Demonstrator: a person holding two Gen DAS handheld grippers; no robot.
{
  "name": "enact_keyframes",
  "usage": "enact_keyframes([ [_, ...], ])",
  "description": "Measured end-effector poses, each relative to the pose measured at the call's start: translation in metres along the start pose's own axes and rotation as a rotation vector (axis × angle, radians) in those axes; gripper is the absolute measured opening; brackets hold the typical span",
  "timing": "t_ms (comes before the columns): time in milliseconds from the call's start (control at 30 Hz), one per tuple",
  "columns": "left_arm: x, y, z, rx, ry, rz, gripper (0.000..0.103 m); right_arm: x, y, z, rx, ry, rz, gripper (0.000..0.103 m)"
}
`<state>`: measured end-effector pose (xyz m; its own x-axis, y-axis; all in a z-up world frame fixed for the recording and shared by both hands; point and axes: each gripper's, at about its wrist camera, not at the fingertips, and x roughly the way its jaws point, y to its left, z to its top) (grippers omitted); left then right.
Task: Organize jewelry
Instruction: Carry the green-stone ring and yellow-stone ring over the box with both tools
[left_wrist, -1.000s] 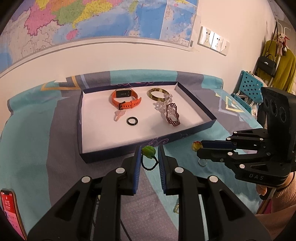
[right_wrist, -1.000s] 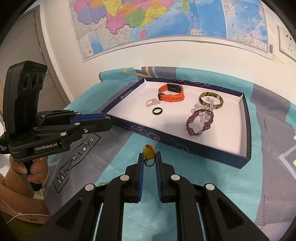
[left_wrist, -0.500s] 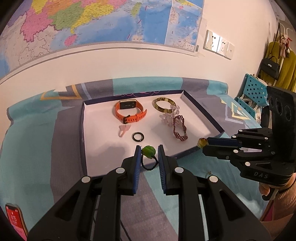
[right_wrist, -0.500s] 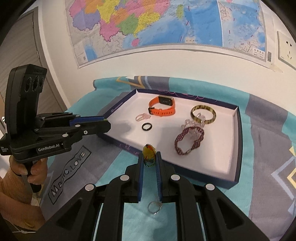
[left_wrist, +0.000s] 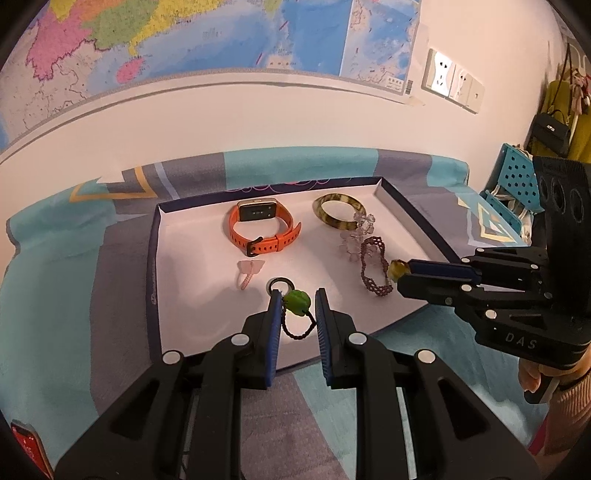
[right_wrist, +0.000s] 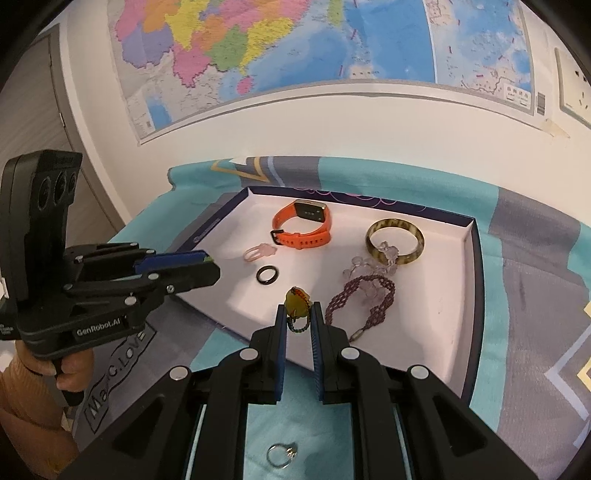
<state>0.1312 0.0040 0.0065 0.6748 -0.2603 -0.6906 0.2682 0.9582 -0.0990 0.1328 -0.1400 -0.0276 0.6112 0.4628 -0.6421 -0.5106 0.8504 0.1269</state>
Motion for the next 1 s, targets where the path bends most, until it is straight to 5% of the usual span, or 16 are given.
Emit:
enact_keyframes([
  [1000, 0.045, 0.01, 0.007, -0.011, 0.09, 0.044, 0.019, 0.041, -0.014, 0.013, 0.031, 0.071, -0.024, 0.011],
])
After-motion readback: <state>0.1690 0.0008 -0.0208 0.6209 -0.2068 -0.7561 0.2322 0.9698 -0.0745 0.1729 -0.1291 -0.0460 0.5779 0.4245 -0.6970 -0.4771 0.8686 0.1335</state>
